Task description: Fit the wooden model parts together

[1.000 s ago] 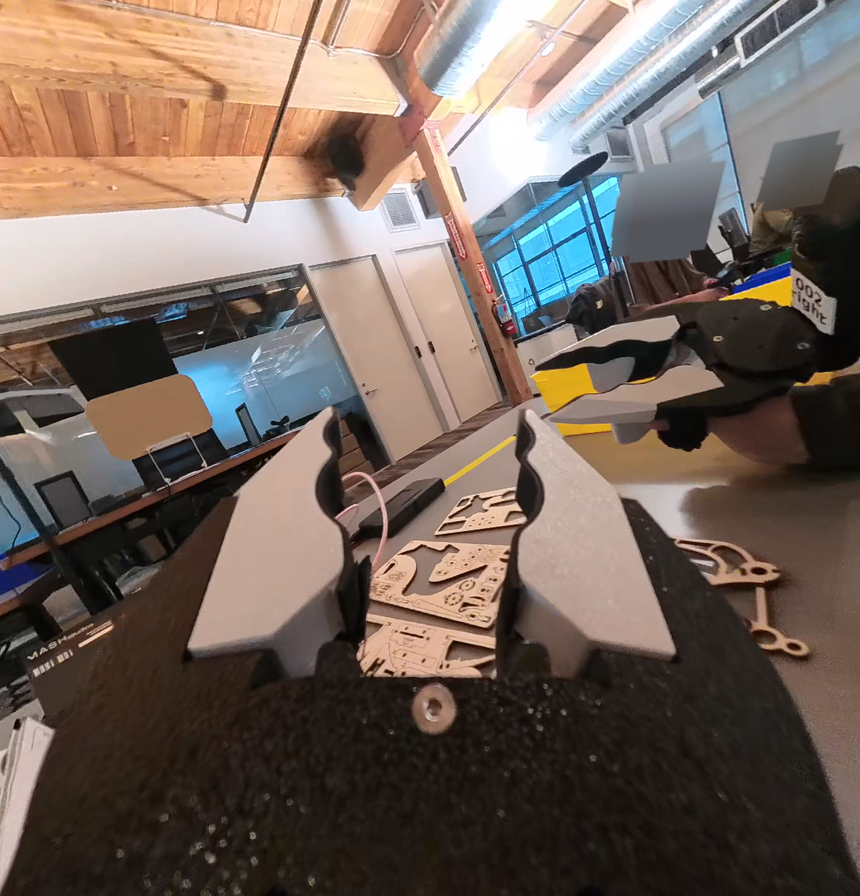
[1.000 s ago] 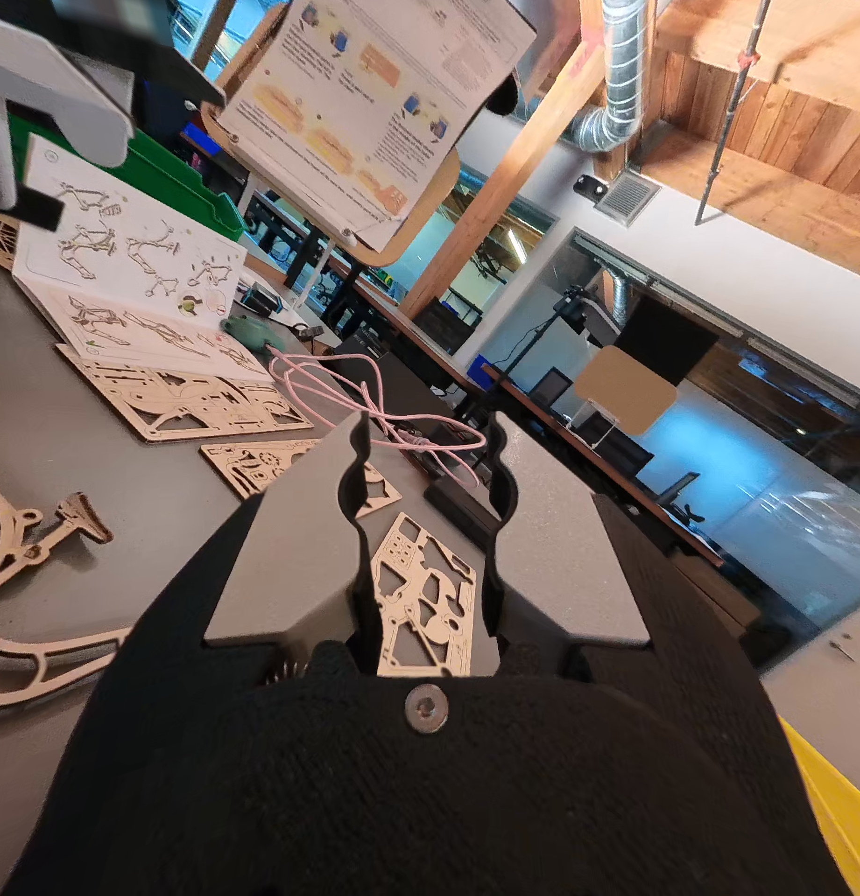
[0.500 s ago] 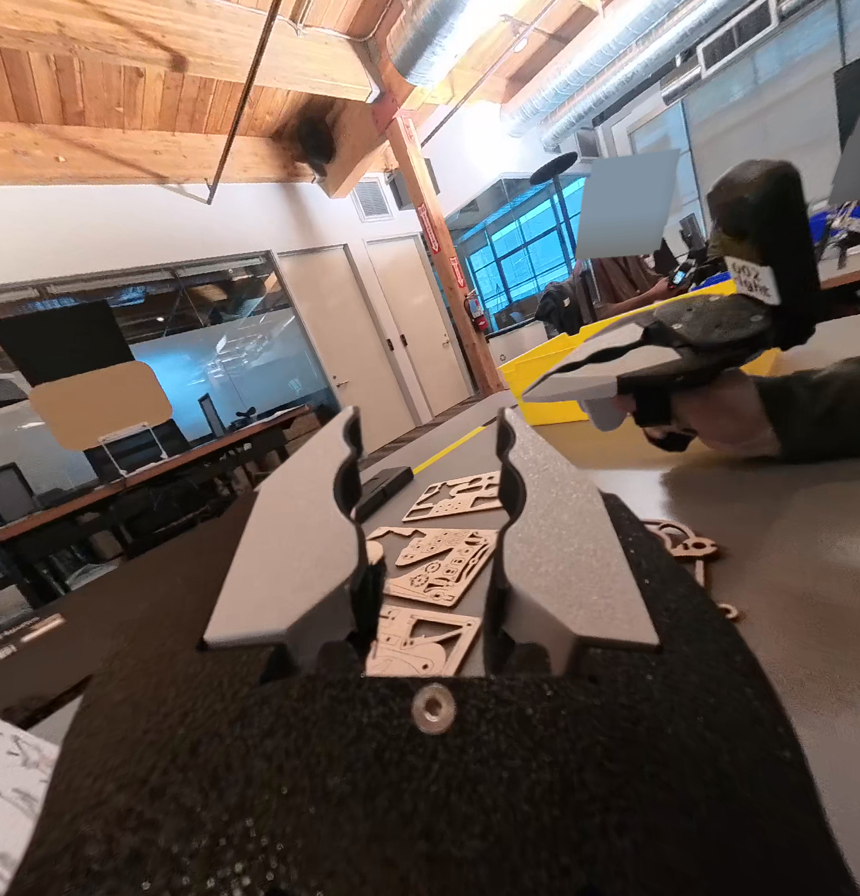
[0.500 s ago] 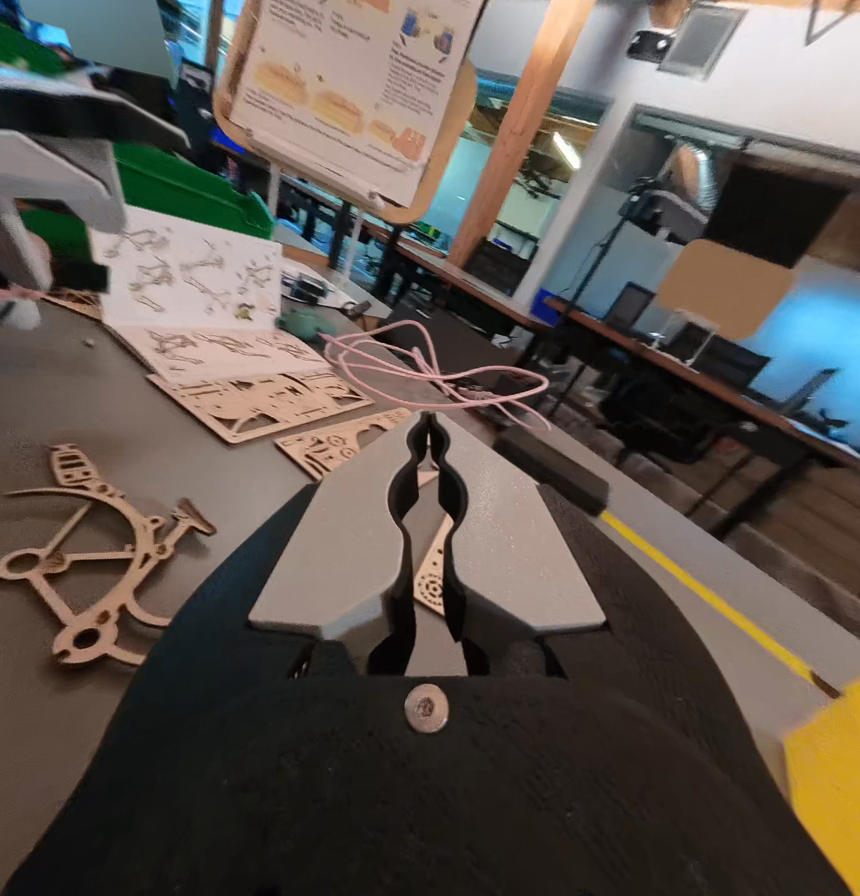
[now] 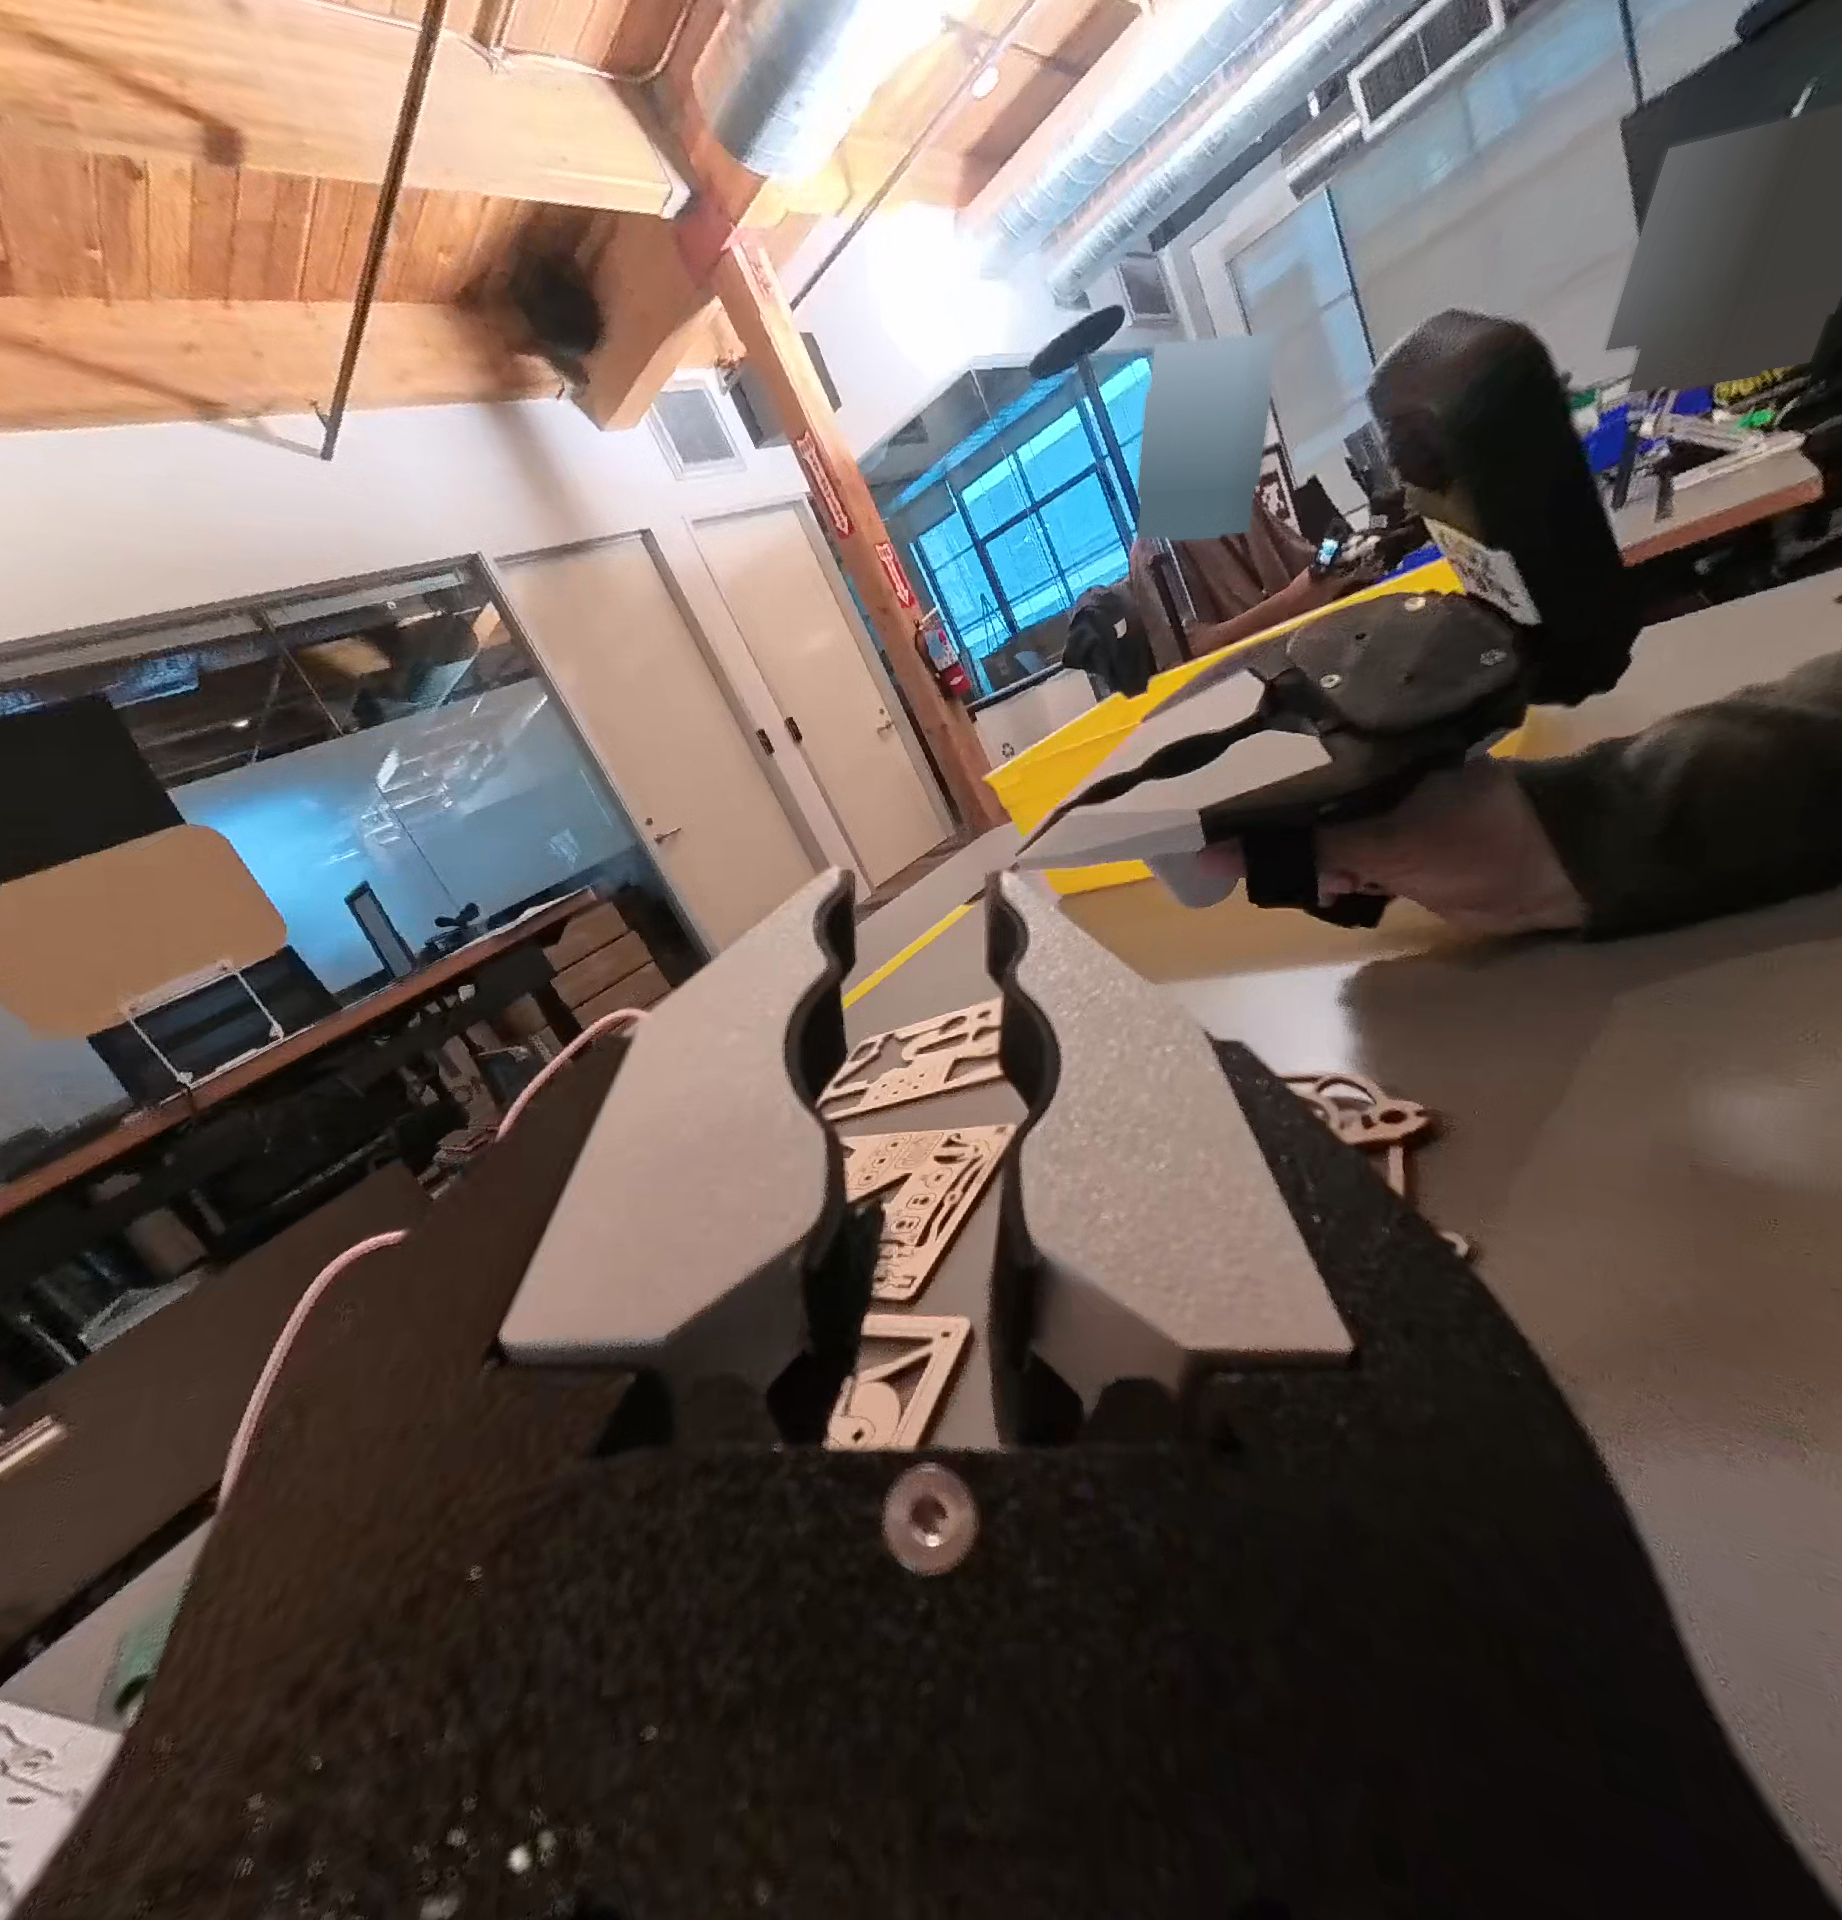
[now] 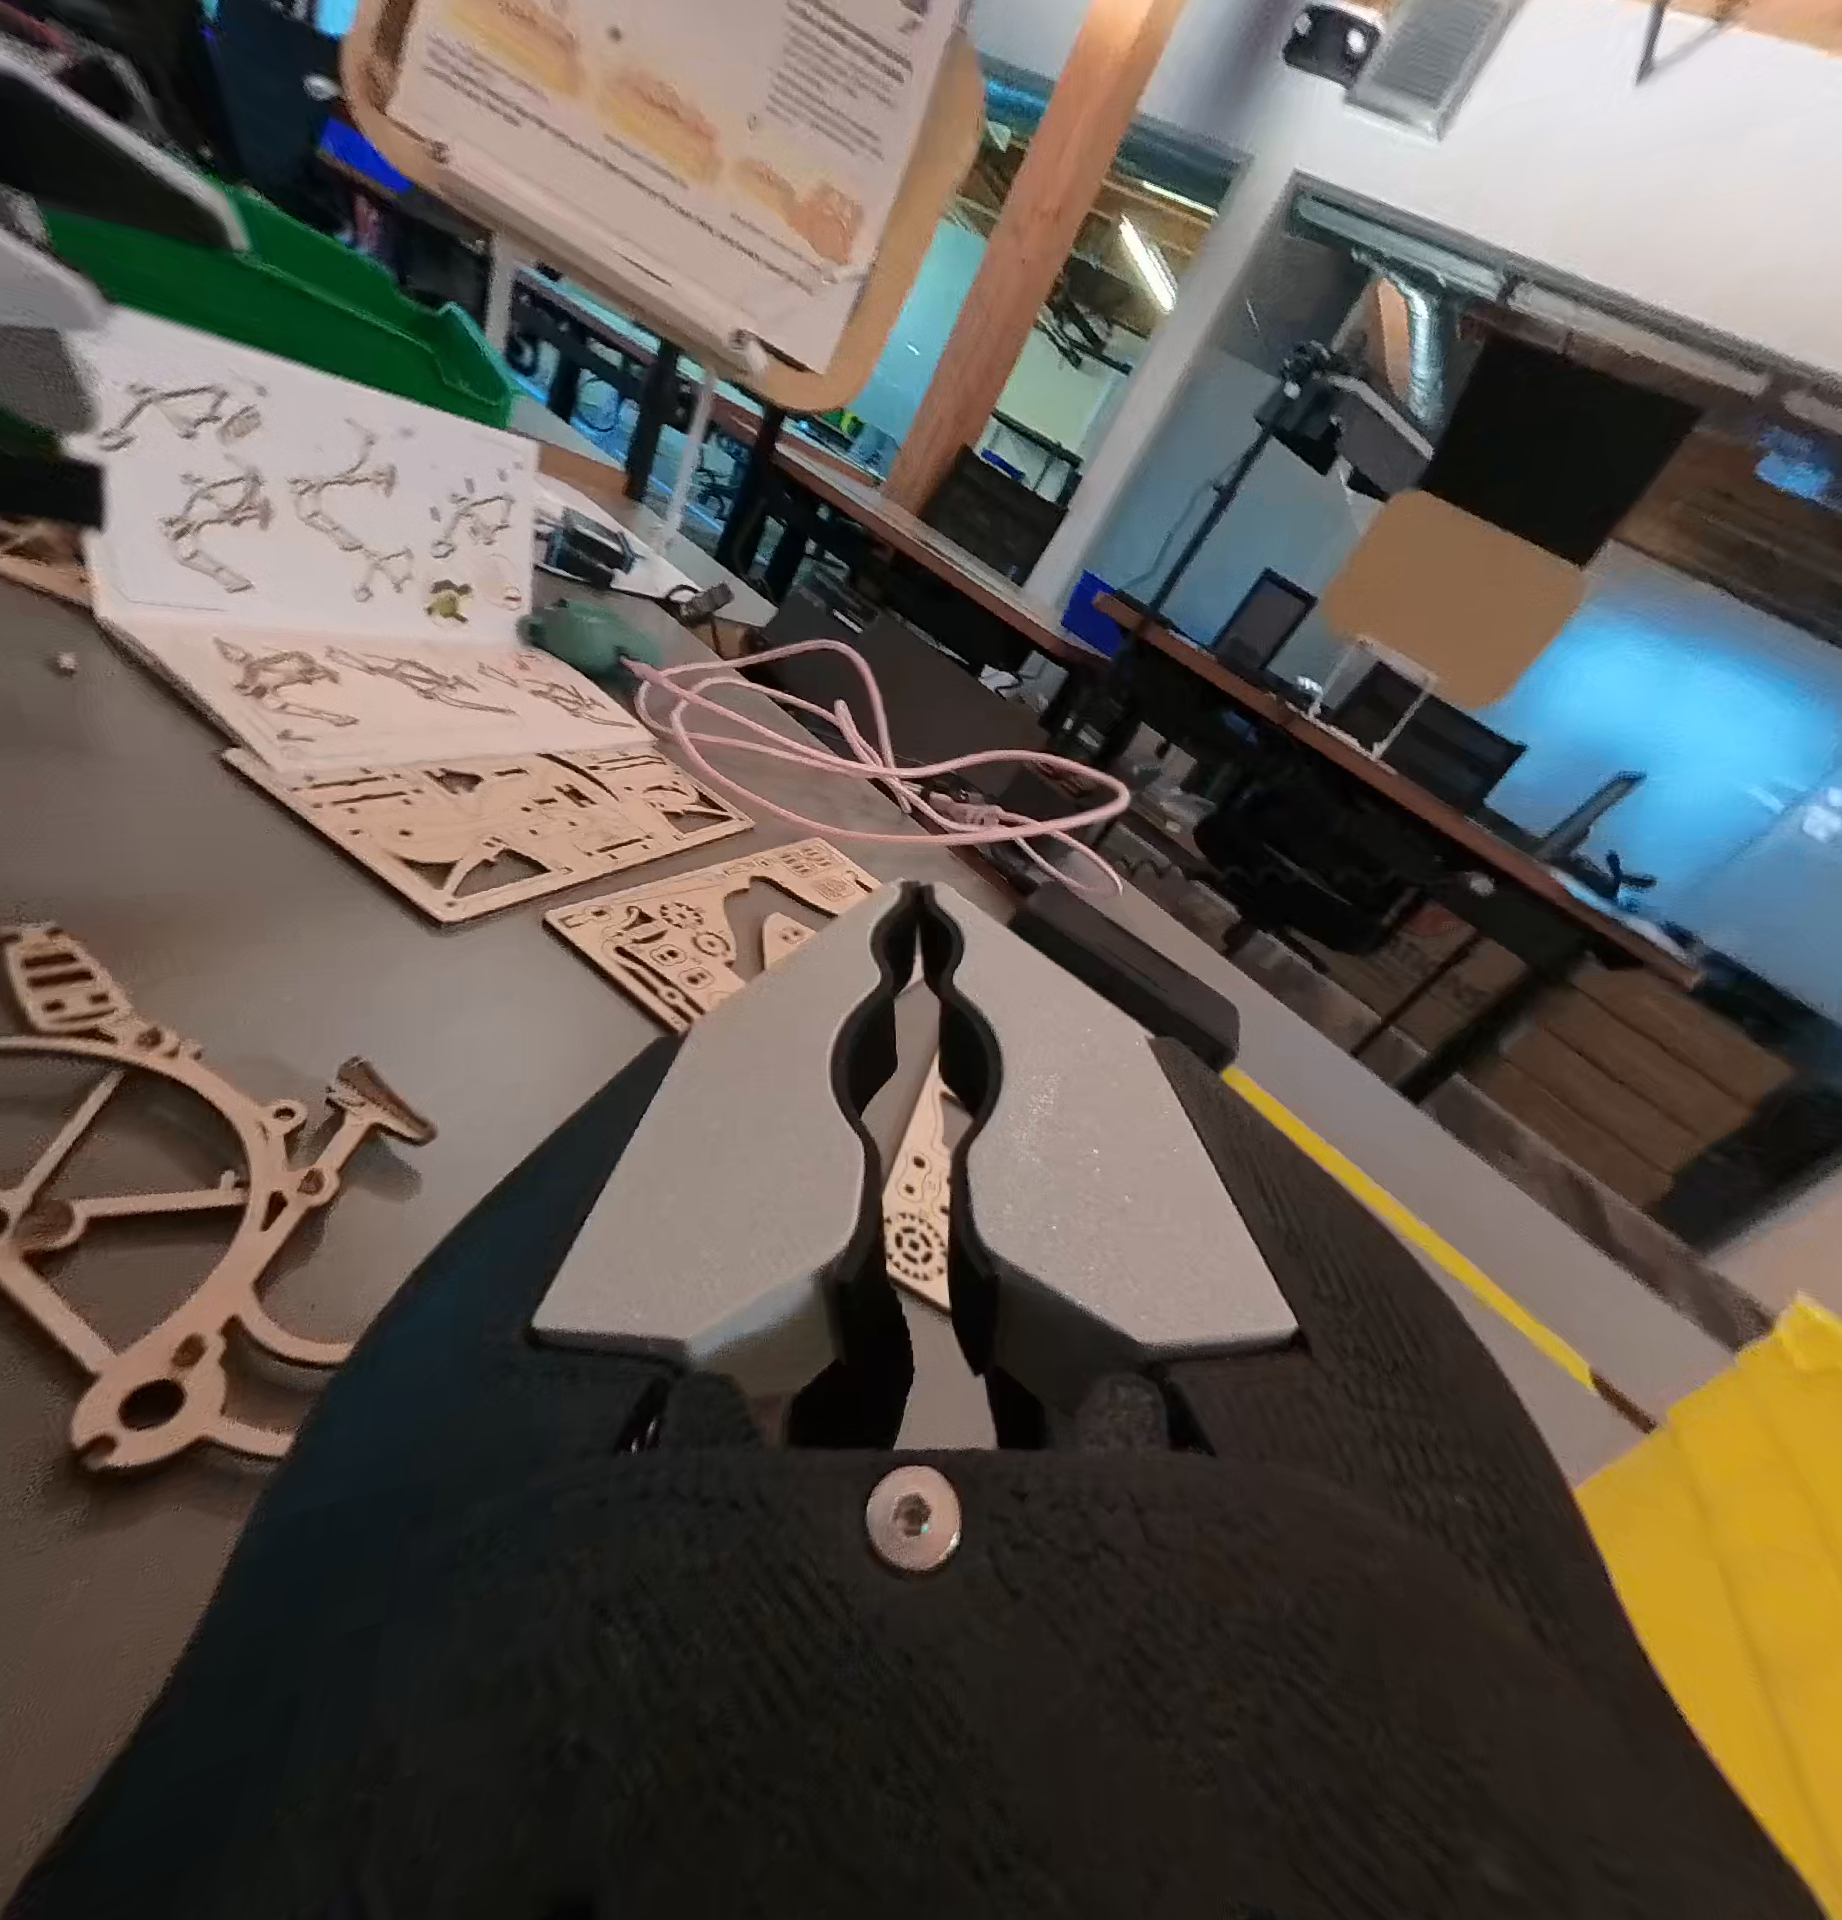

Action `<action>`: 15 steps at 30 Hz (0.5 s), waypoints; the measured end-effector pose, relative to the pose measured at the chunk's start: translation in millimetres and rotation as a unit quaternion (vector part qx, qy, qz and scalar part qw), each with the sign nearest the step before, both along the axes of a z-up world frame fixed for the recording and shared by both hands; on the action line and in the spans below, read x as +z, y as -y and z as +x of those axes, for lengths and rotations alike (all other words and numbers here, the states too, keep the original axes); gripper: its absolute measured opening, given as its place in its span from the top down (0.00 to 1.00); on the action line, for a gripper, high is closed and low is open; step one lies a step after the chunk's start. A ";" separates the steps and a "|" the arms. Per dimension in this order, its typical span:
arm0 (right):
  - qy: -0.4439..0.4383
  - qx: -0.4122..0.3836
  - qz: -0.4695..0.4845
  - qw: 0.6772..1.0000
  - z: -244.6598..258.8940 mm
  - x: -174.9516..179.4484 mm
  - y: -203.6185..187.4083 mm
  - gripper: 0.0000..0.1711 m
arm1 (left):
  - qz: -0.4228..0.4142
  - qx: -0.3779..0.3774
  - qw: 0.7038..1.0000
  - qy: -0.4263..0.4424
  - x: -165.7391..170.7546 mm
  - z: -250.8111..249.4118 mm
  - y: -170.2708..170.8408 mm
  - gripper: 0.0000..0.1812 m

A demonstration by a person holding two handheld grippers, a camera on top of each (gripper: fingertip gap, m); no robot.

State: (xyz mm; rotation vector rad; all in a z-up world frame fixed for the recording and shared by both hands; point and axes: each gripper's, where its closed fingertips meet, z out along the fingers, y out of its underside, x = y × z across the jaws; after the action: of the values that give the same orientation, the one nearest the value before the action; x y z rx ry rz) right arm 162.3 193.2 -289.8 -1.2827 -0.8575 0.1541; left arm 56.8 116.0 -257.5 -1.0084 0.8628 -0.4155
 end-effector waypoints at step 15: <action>0.033 0.118 0.017 0.992 -27.6 -6.1 14.8 1.00 | -0.021 -0.067 0.998 0.004 -2.7 4.2 20.1 0.90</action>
State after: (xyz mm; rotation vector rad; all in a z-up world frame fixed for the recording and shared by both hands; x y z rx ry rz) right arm 134.7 178.4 -295.9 -1.1581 -1.0630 0.2850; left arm 61.0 95.9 -260.2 -0.9906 0.9199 -0.5526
